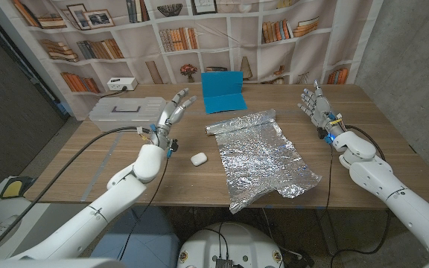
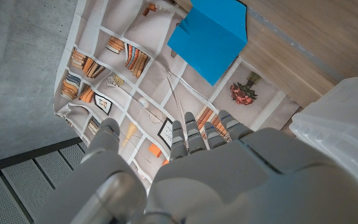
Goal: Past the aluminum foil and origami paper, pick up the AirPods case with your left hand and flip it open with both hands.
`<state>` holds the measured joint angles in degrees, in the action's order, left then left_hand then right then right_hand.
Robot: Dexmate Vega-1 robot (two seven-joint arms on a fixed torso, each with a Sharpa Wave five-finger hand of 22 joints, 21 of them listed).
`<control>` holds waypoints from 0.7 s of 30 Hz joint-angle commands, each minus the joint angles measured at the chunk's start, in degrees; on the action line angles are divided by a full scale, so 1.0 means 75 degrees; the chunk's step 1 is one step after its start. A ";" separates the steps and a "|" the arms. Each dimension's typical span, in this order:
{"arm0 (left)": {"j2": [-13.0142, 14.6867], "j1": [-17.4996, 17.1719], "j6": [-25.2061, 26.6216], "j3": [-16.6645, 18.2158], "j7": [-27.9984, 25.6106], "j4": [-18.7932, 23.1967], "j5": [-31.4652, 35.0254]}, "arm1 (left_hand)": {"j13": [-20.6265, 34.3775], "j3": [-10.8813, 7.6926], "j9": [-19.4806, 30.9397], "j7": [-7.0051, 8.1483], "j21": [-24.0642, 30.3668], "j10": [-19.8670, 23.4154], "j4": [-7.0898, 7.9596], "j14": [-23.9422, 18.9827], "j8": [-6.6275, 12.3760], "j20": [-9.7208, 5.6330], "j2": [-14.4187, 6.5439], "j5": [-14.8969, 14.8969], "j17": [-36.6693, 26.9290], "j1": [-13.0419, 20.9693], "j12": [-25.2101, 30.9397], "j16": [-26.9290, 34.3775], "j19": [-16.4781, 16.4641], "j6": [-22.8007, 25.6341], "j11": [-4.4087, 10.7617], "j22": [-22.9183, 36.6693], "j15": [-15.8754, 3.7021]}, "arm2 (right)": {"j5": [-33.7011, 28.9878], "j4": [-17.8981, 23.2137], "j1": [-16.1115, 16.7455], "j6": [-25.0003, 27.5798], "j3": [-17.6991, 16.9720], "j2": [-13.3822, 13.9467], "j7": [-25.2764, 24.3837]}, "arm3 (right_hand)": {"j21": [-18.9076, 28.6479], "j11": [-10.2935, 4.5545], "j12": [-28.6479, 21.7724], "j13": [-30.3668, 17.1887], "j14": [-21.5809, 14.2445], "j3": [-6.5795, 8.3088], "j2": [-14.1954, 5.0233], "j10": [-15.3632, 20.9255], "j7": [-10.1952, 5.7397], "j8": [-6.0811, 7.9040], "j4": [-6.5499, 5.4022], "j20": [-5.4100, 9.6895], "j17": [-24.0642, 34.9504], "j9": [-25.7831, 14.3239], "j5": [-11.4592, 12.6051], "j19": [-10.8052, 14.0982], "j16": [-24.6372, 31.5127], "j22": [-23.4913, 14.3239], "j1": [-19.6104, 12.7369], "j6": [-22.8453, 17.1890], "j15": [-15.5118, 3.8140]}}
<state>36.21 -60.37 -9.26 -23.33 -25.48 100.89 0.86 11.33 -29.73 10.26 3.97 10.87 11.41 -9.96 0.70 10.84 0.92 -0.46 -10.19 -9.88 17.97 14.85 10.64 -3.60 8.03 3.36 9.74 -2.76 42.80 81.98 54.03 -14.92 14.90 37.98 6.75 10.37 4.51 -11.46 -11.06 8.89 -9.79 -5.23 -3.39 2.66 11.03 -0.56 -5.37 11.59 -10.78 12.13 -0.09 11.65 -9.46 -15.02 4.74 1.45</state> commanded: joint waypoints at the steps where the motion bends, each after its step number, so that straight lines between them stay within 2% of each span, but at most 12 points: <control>1: 0.0303 -0.0253 0.0799 -0.0012 -0.0468 0.0707 0.1077 | 0.0031 -0.0042 0.0019 0.0067 0.0046 0.0119 -0.0002 -0.0075 -0.0088 0.0060 0.0021 0.0002 -0.0009 0.0170 0.0035 0.0043 -0.0045 -0.0297 -0.0010 0.0010 -0.0040 | -0.0020 -0.0113 -0.0088 -0.0043 0.0008 -0.0031 0.0035 | 0.0040 0.0000 -0.0009 -0.0039 0.0083 0.0017 -0.0022 -0.0005 -0.0028 -0.0019 0.0044 -0.0013 0.0021 -0.0031 -0.0030 -0.0085 -0.0031 -0.0033 -0.0111 0.0074 -0.0022; 9: 0.0437 -0.0372 0.1167 0.0046 -0.0642 0.0978 0.1494 | 0.0036 -0.0049 0.0018 0.0063 0.0040 0.0370 -0.0004 -0.0144 -0.0093 0.0083 0.0068 -0.0004 -0.0009 0.0300 0.0101 0.0042 -0.0084 -0.0495 0.0022 0.0010 -0.0030 | -0.0009 -0.0165 -0.0105 -0.0055 0.0021 -0.0077 0.0029 | 0.0040 0.0000 -0.0010 -0.0040 0.0084 0.0022 -0.0024 -0.0008 -0.0045 -0.0007 0.0050 -0.0016 0.0021 -0.0031 -0.0032 -0.0089 -0.0028 -0.0034 -0.0118 0.0059 -0.0027; 11: 0.0467 -0.0396 0.1279 0.0035 -0.0728 0.1045 0.1676 | 0.0038 -0.0062 0.0014 0.0290 0.0041 0.0415 -0.0018 -0.0177 -0.0082 0.0086 0.0102 -0.0011 -0.0010 0.0417 0.0092 0.0038 -0.0119 -0.0610 0.0056 0.0009 -0.0030 | -0.0016 -0.0167 -0.0109 -0.0048 0.0031 -0.0080 0.0030 | 0.0040 -0.0003 -0.0012 -0.0040 0.0086 0.0022 -0.0023 -0.0007 -0.0046 -0.0004 0.0051 -0.0017 0.0021 -0.0031 -0.0034 -0.0090 -0.0028 -0.0034 -0.0119 0.0056 -0.0030; 16: 0.0609 -0.0433 0.1856 -0.0072 -0.0878 0.1322 0.2368 | 0.0041 -0.0068 0.0010 0.0464 0.0042 0.0483 -0.0033 -0.0237 -0.0074 -0.0036 0.0178 -0.0009 -0.0010 0.0578 0.0083 0.0037 -0.0183 -0.0759 0.0100 0.0007 -0.0107 | -0.0018 -0.0161 -0.0113 -0.0032 0.0041 -0.0089 0.0012 | 0.0039 -0.0004 -0.0011 -0.0040 0.0088 0.0023 -0.0022 -0.0010 -0.0051 -0.0002 0.0053 -0.0018 0.0021 -0.0031 -0.0036 -0.0097 -0.0026 -0.0034 -0.0119 0.0057 -0.0037; 17: 0.0581 -0.0431 0.1827 -0.0099 -0.0996 0.1286 0.2466 | 0.0042 -0.0056 0.0010 0.0402 0.0039 0.0502 -0.0037 -0.0248 -0.0073 -0.0037 0.0219 0.0000 -0.0010 0.0598 0.0084 0.0037 -0.0188 -0.0788 0.0117 0.0007 -0.0114 | -0.0021 -0.0154 -0.0112 -0.0018 0.0044 -0.0090 -0.0005 | 0.0039 0.0001 -0.0011 -0.0040 0.0086 0.0024 -0.0024 -0.0012 -0.0048 0.0000 0.0054 -0.0020 0.0021 -0.0031 -0.0036 -0.0096 -0.0025 -0.0034 -0.0121 0.0055 -0.0033; 21: 0.0497 -0.0445 0.1823 -0.0149 -0.1227 0.1214 0.2643 | 0.0043 -0.0036 0.0009 0.0358 0.0053 0.0618 -0.0034 -0.0360 -0.0040 -0.0028 0.0300 0.0019 -0.0011 0.0659 0.0109 0.0065 -0.0258 -0.0773 0.0136 0.0006 -0.0130 | -0.0046 -0.0160 -0.0118 0.0016 0.0076 -0.0088 -0.0014 | 0.0038 0.0007 -0.0014 -0.0040 0.0094 0.0026 -0.0024 -0.0007 -0.0050 0.0002 0.0056 -0.0020 0.0021 -0.0032 -0.0037 -0.0101 -0.0027 -0.0034 -0.0123 0.0057 -0.0032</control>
<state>39.67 -63.06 0.56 -23.50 -30.66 108.61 13.62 11.33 -29.95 10.12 6.87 10.87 15.30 -10.19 -1.36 10.09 0.60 1.48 -10.19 -9.89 22.49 15.26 10.65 -4.75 2.35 4.38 9.58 -3.59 42.70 80.94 53.30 -15.21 15.07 37.50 6.94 10.37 4.48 -11.46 -11.06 9.14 -9.61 -5.53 -3.42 2.66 11.03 -0.38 -5.32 11.59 -10.77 11.86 -0.68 11.43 -9.46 -15.32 4.73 1.20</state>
